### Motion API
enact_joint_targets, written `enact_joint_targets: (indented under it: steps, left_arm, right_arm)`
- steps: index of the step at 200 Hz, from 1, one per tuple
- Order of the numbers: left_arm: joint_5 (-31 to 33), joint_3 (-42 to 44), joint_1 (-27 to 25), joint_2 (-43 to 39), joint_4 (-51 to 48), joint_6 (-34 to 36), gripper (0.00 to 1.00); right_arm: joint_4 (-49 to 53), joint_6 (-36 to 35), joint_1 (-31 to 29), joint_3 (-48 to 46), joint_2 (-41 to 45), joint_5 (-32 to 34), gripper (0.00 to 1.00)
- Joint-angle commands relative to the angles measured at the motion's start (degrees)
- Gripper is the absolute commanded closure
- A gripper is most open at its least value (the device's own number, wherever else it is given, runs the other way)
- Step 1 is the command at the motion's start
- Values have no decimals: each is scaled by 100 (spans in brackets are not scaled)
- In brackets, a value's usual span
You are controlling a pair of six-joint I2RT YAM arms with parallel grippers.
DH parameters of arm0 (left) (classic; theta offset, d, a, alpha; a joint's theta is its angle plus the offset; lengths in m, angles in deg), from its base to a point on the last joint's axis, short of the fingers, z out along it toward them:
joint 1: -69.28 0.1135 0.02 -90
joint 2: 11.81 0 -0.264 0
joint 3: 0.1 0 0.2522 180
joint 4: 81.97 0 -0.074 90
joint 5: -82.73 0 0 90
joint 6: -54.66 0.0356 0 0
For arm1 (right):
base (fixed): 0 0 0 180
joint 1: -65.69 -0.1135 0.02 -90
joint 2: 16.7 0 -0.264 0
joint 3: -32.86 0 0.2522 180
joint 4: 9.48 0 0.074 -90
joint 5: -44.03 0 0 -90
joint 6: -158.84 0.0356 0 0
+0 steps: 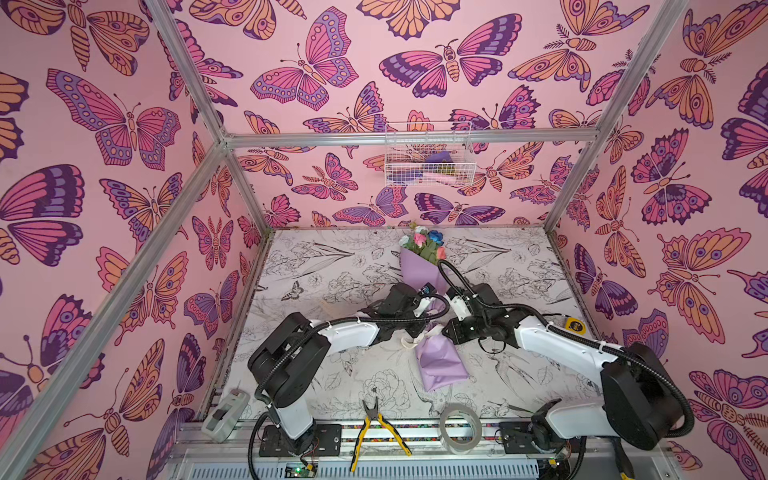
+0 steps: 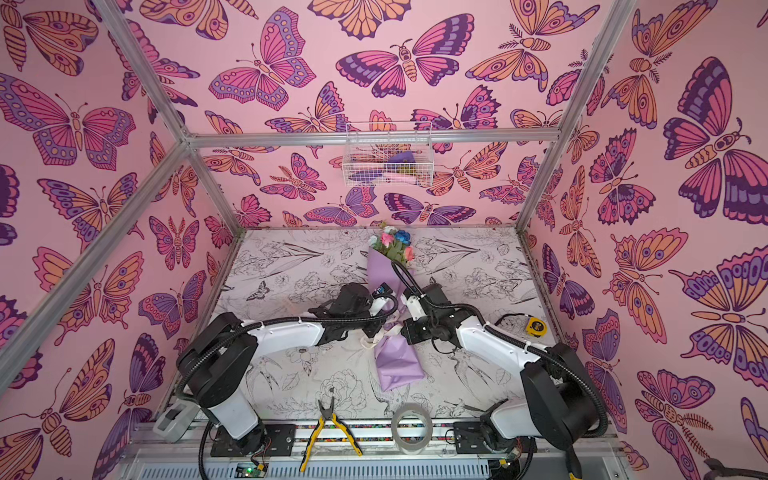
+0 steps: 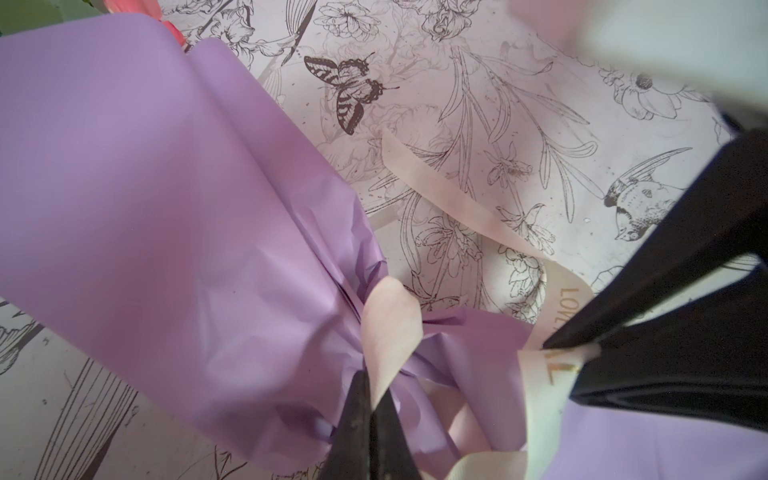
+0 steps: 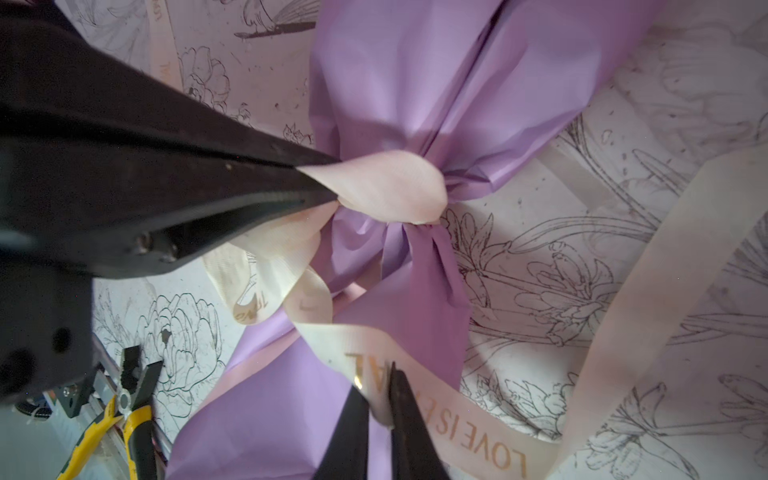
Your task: Tie the bouquet of fake flowers
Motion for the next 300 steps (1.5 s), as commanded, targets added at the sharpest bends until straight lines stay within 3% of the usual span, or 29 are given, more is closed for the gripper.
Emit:
enact_joint_targets:
  steps: [1,30,112,196,249,300]
  left_arm:
    - [-123,98,33,-140,167,-122,100]
    - [-79,137,24,-227,247,-241,100]
    - [-64,256,-46,-447,330,-388,100]
    - [-139,299,-278,-459,338,-691,100]
    - [-112,433,-404,-452,333,-946,100]
    - [-21,597,-407,-282,380,-1141,100]
  right_arm:
    - [-70,101,-36,225,42,-150,89]
    - [-268,428,-37,387,-263,-461,99]
    - [-896,1131,-38,592,-975,-789,100]
    - [-1991,2101,-34,363,-1346,52,100]
    - [-2630,2363,-38,89,-1229,493,100]
    - [-2487,2360,-38,-100,-1183,471,84]
